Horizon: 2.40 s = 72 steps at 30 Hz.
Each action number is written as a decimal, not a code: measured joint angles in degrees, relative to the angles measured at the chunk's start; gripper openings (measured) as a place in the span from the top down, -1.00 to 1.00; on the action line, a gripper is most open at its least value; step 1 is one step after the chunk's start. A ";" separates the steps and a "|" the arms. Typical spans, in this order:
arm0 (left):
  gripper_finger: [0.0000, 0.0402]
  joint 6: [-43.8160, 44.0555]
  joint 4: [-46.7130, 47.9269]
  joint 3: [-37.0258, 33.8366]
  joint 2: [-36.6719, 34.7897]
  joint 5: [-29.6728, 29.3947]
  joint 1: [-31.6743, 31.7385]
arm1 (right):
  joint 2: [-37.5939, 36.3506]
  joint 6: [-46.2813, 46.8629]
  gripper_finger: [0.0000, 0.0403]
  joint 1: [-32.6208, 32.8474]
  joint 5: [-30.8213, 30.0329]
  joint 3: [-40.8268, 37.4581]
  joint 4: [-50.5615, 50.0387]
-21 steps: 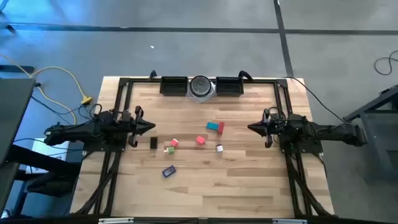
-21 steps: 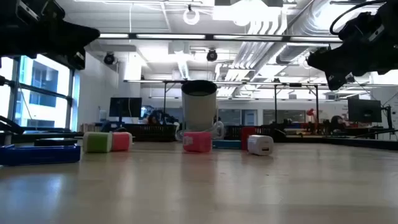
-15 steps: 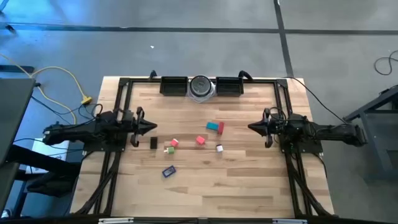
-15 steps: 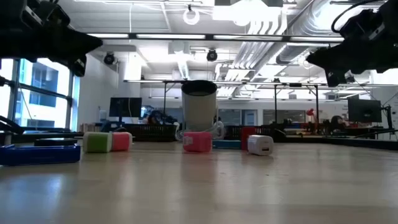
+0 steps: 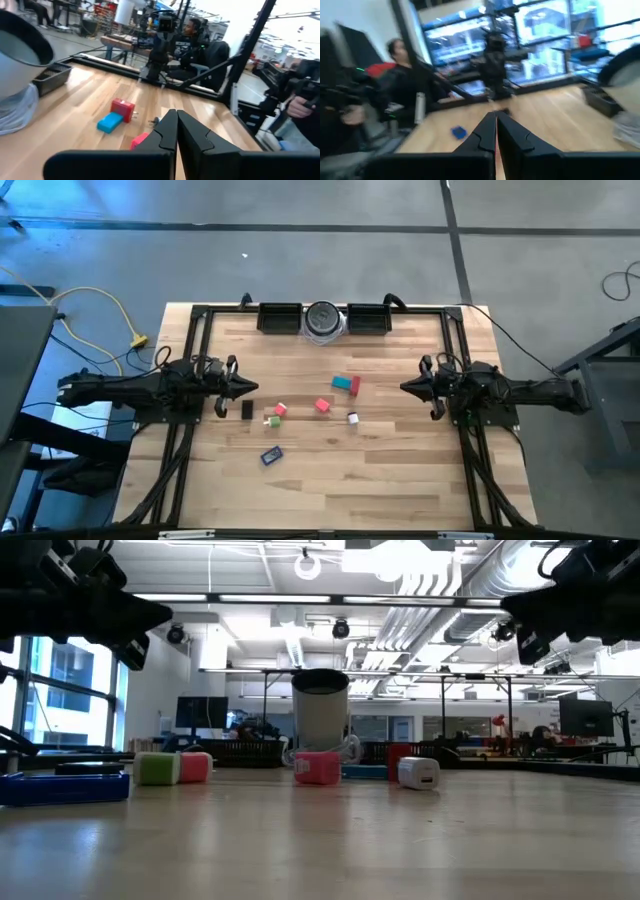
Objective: Pick & Place Office items
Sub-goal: Put the red charger adapter into the left black basket
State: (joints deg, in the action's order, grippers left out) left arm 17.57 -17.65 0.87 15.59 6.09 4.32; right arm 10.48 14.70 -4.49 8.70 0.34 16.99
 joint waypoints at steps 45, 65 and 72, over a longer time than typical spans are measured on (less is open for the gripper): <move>-0.08 -4.34 27.71 27.91 39.30 -4.96 -3.24 | 57.89 -4.67 -0.10 4.50 -7.20 33.35 -18.49; -0.08 -11.93 17.15 27.93 39.65 -10.98 -3.21 | 66.65 -11.97 -0.09 3.13 -19.71 33.35 -16.09; -0.08 -14.33 16.77 27.95 39.65 -12.22 -2.69 | 67.63 -20.31 -0.09 0.24 -19.14 33.38 -13.62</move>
State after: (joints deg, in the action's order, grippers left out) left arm 3.25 -0.88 28.82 55.24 -6.13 1.62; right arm 78.11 -5.61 -4.26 -10.44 33.71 3.36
